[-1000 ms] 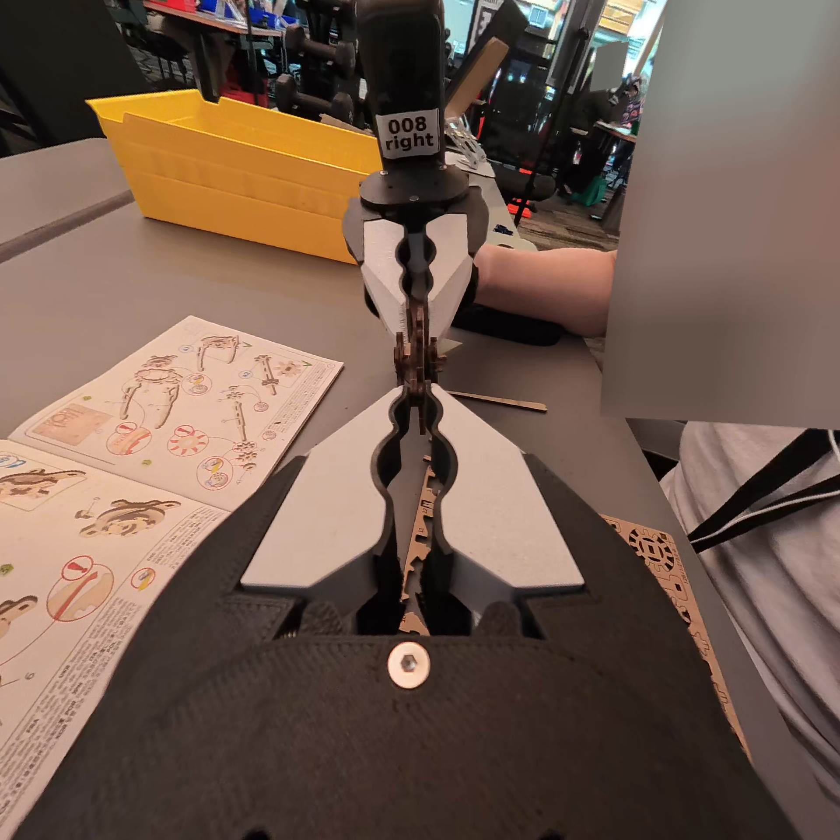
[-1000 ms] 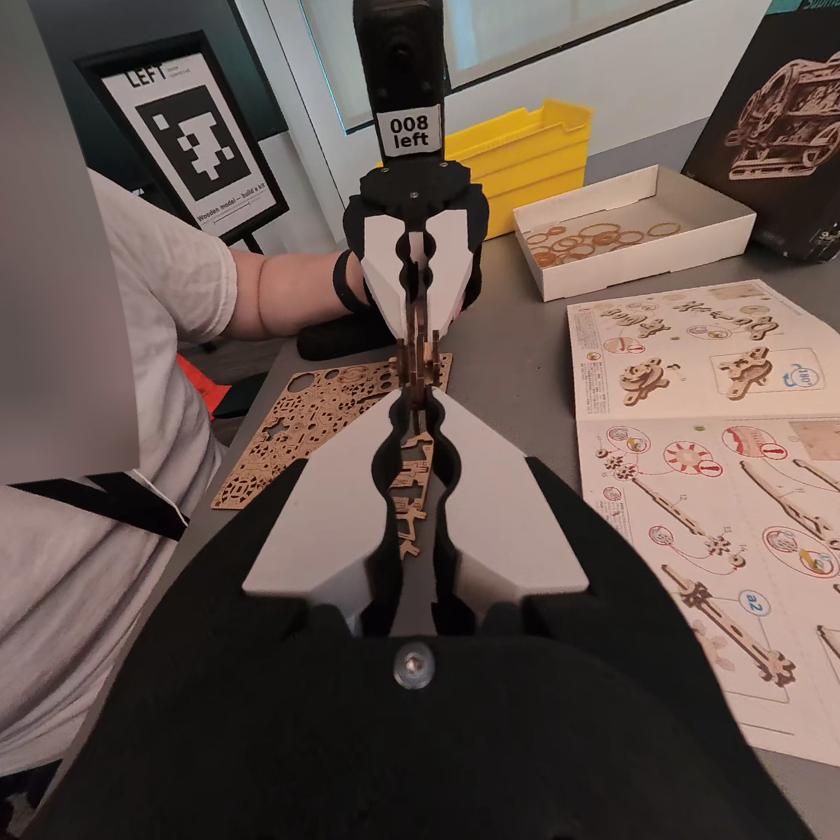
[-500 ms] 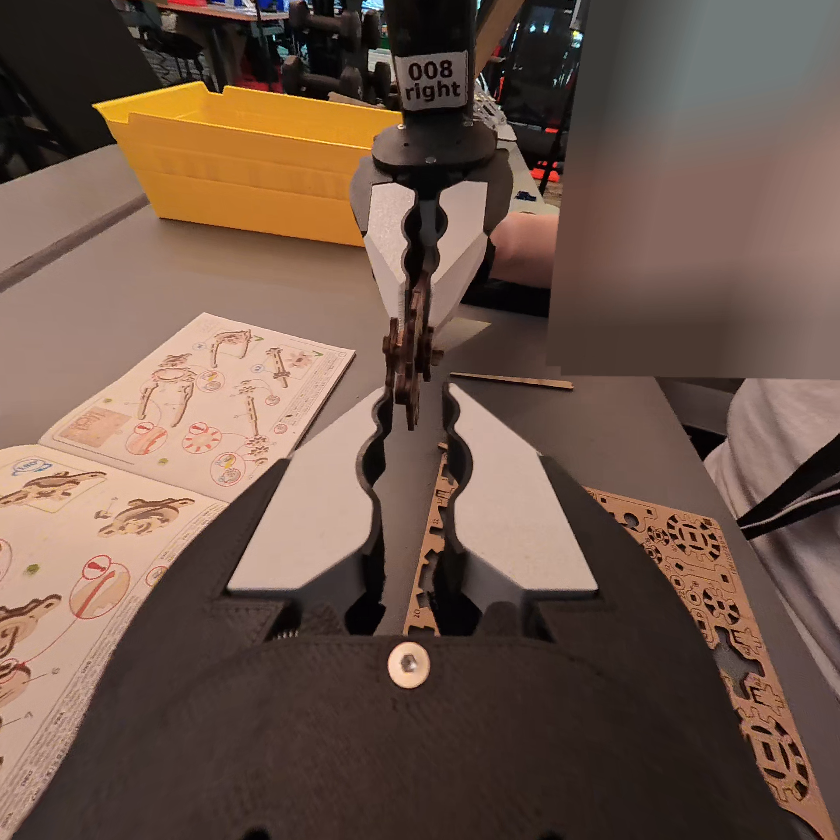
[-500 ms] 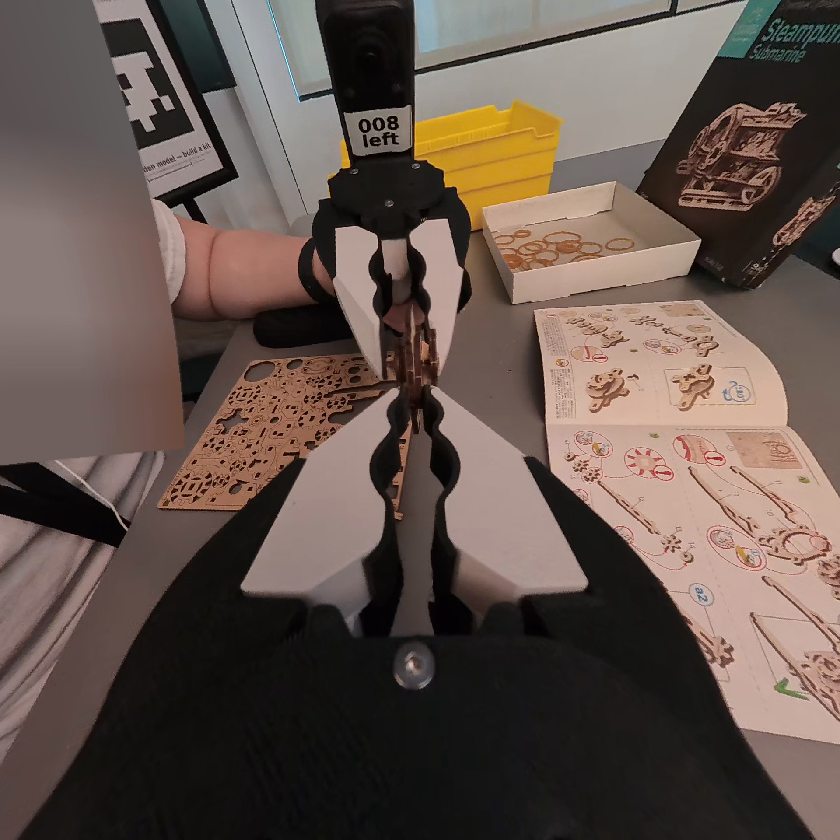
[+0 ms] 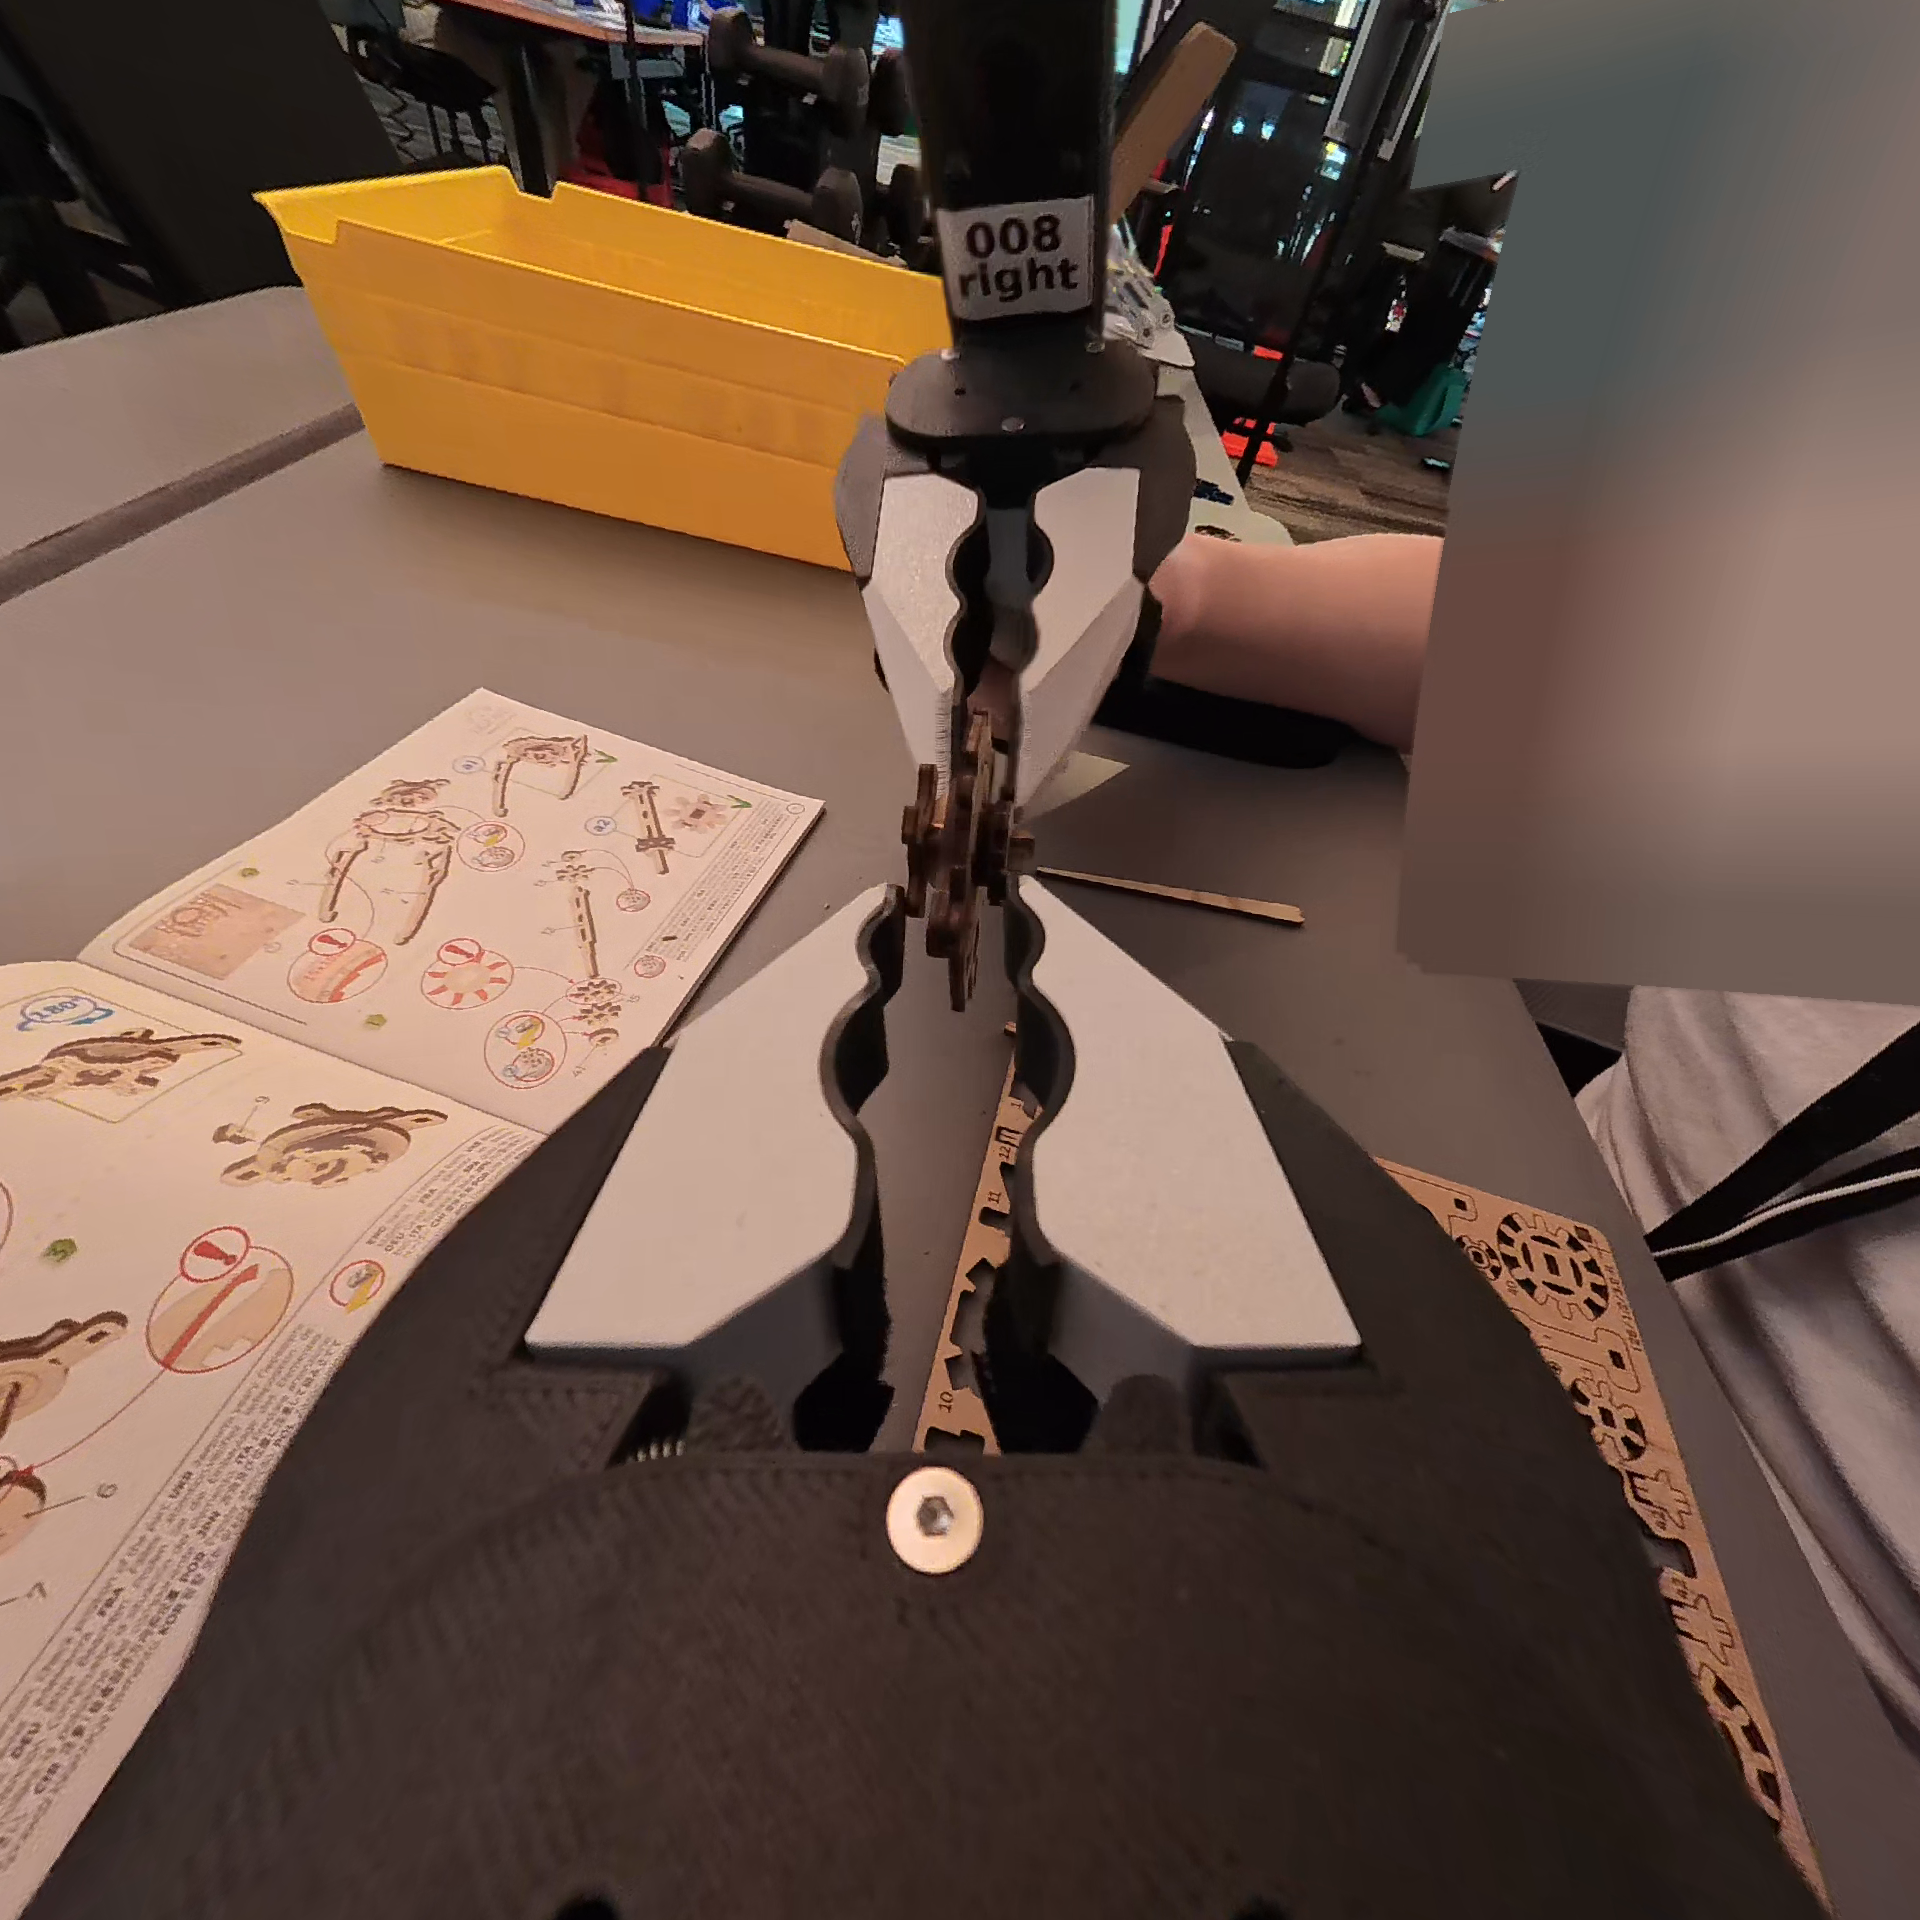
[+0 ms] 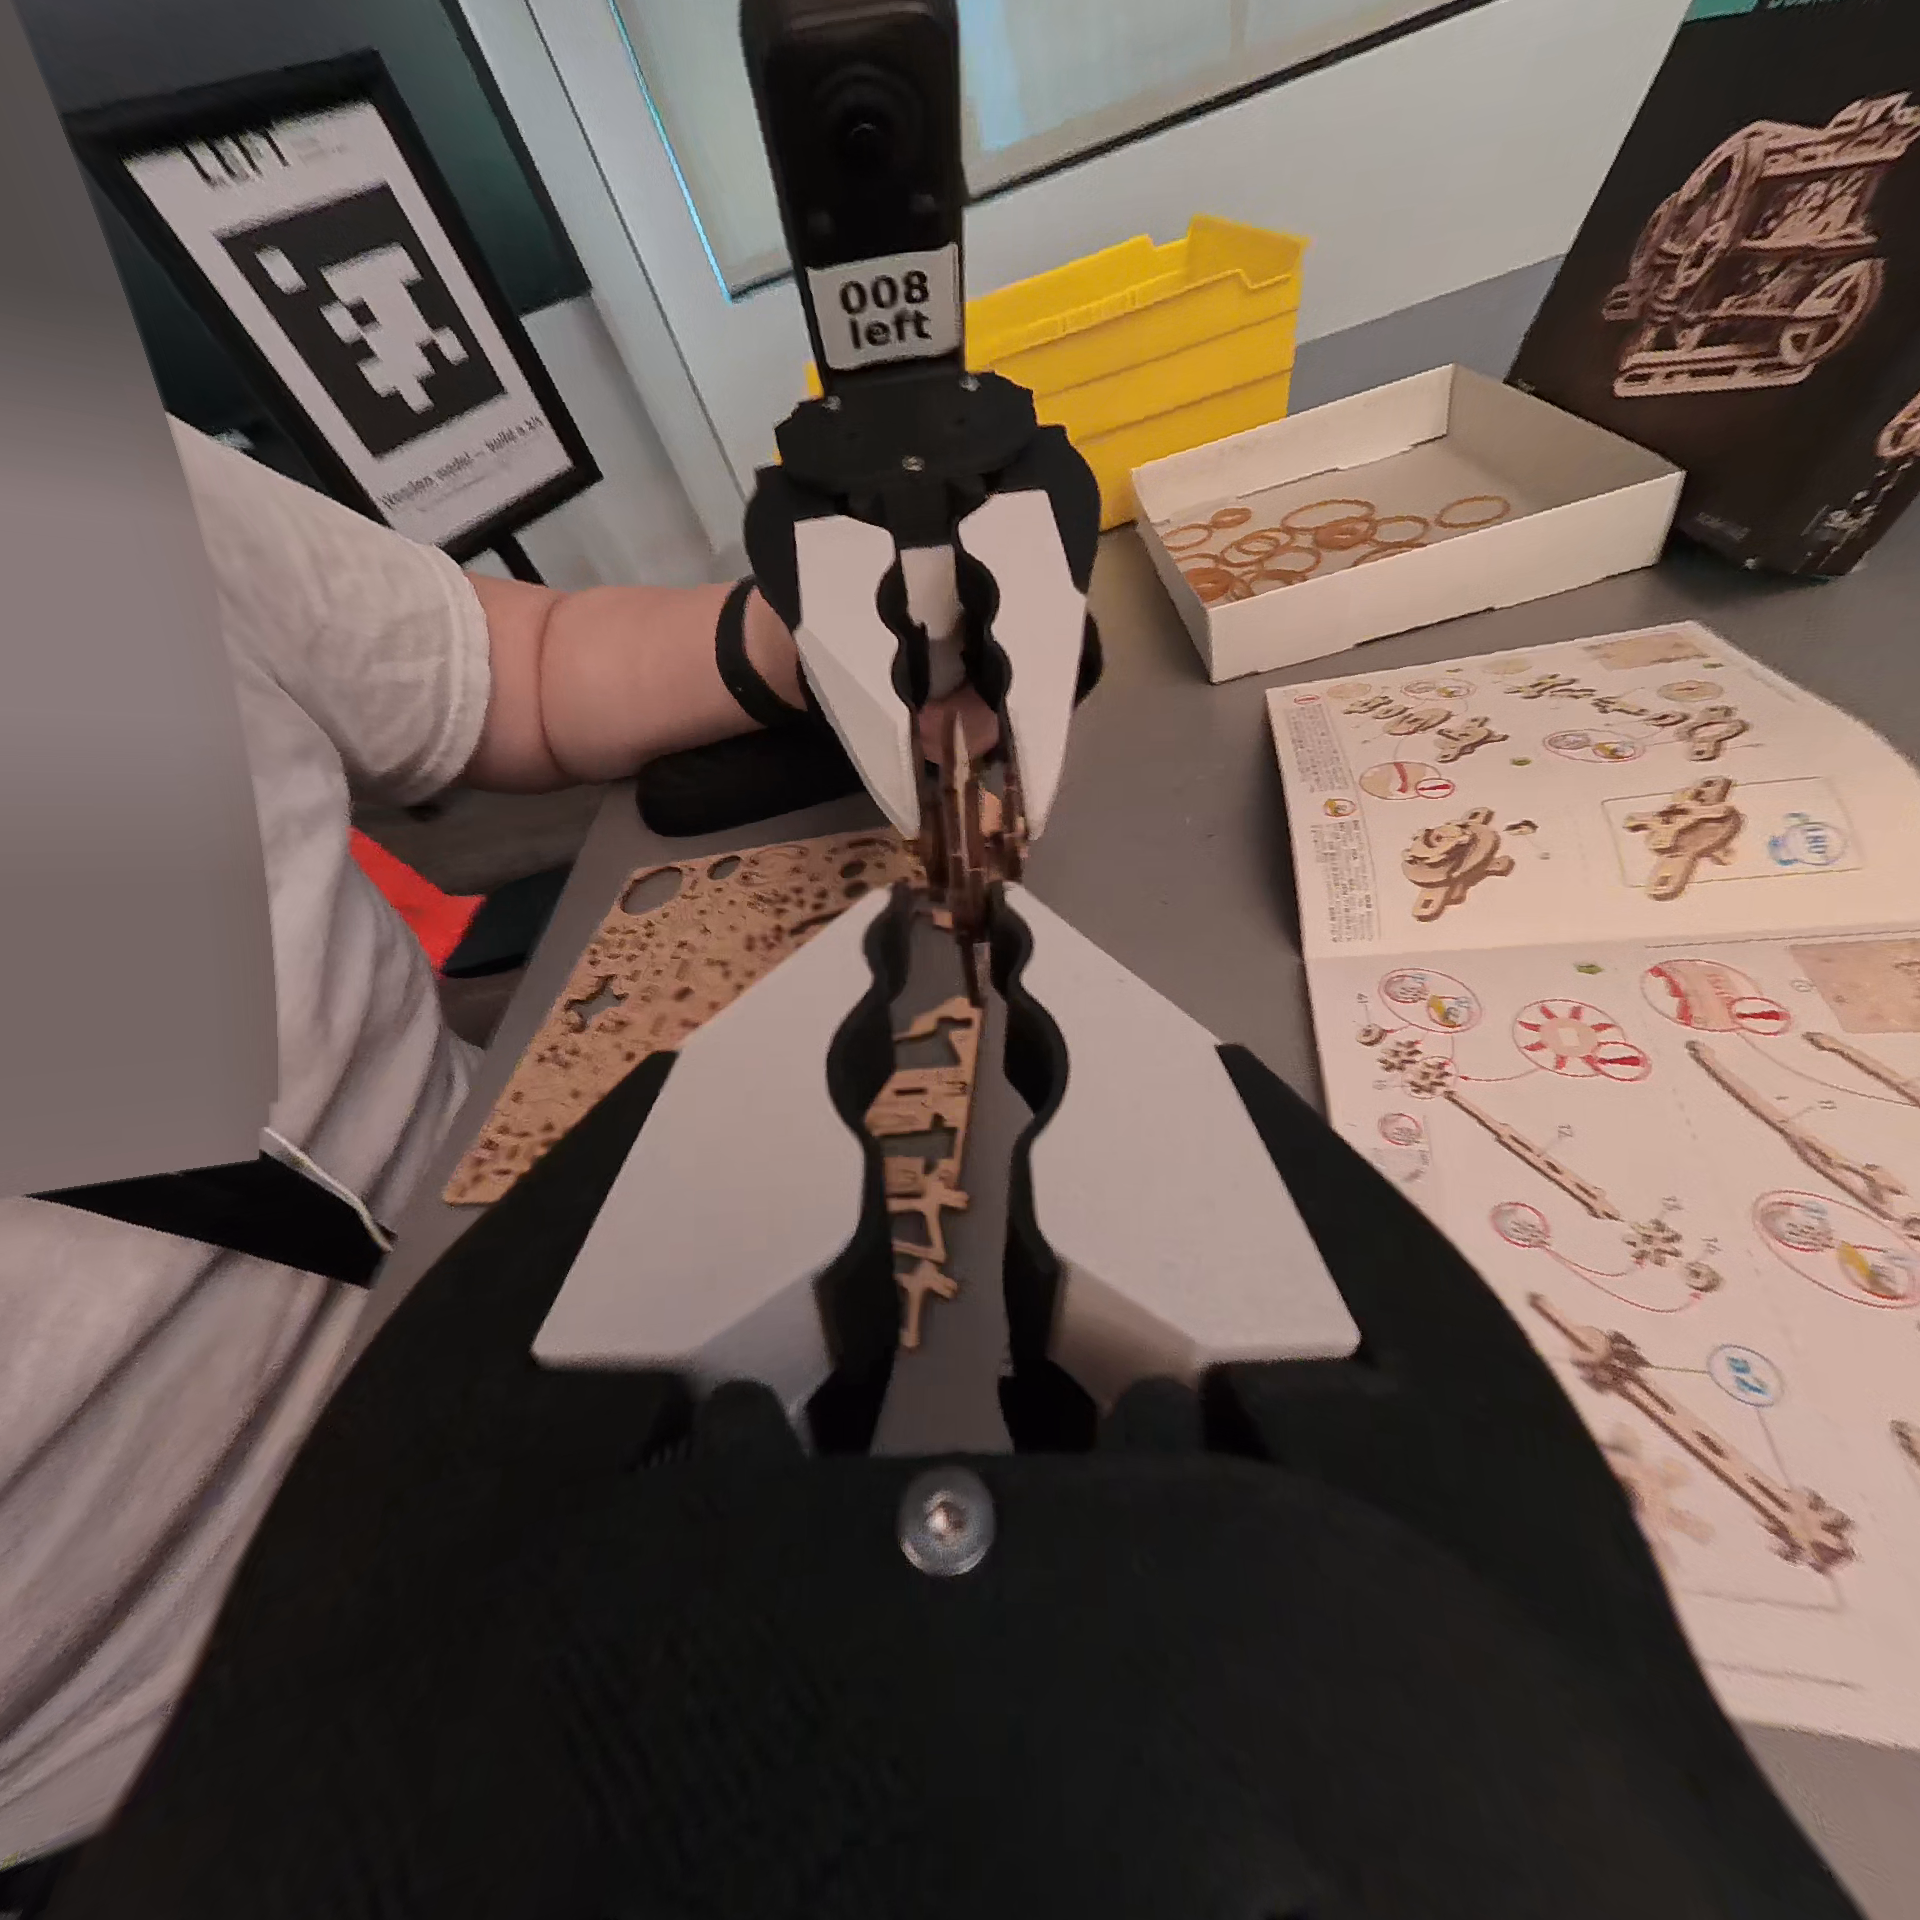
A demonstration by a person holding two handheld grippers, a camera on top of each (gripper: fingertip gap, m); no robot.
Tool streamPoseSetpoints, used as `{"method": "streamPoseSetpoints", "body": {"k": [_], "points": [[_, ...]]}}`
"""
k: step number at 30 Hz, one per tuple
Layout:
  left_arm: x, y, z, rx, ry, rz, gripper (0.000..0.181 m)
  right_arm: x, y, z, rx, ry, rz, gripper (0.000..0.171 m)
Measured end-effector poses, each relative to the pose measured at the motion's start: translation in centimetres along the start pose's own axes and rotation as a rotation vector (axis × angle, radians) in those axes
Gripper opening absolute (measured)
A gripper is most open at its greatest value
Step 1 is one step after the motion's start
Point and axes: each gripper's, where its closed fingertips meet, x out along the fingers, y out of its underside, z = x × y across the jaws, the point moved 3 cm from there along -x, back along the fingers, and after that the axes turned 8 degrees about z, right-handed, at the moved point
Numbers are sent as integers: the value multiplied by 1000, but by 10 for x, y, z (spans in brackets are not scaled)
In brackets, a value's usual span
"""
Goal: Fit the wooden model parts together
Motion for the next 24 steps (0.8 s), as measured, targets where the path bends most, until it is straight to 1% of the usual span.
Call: {"method": "streamPoseSetpoints", "body": {"k": [1,4,7,11,15,18,20,22,24], "points": [[0,0,1,-9,2,0,16,1,-1,1,27,-26,-15,19],[1,2,3,-31,1,8,16,4,-2,0,45,-11,-22,22],[1,1,3,-49,7,4,16,5,0,-4,40,44,-11,10],[0,-1,4,-86,24,-13,16,4,-1,-5,104,9,-30,10],[0,-3,3,-124,38,-27,16,2,-3,-3,100,18,-34,9],[0,-2,3,-157,61,-32,16,2,-2,-4,148,-28,-47,10],[1,0,3,-183,86,-25,16,2,0,-7,179,-44,-40,14],[1,2,4,-205,102,-19,16,1,1,-7,191,-71,-35,6],[1,1,2,-207,126,-20,16,1,2,-6,203,-86,-27,5]]}}
